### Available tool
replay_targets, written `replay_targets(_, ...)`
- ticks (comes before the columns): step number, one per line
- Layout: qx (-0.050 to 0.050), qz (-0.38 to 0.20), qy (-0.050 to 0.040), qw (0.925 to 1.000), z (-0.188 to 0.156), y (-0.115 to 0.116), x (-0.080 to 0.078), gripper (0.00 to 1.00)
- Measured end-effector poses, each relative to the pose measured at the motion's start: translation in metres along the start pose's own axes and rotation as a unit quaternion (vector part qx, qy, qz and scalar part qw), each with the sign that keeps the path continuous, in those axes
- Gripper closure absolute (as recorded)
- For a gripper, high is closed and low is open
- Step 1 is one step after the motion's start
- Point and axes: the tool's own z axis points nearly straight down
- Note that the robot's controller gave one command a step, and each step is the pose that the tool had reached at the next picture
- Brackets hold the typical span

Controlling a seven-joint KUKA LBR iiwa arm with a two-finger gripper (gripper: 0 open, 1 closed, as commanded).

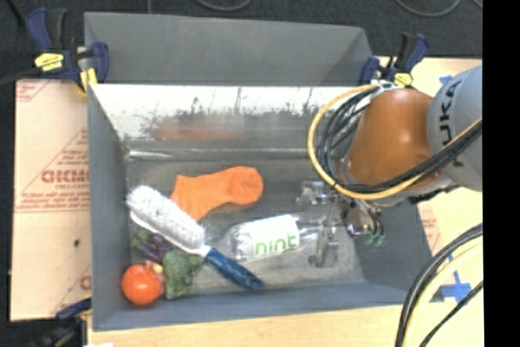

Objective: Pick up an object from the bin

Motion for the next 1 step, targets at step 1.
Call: replay_targets(1,0.001,-0.065,-0.0022,0.9979,0.0219,0.0156,0.0004,0.00)
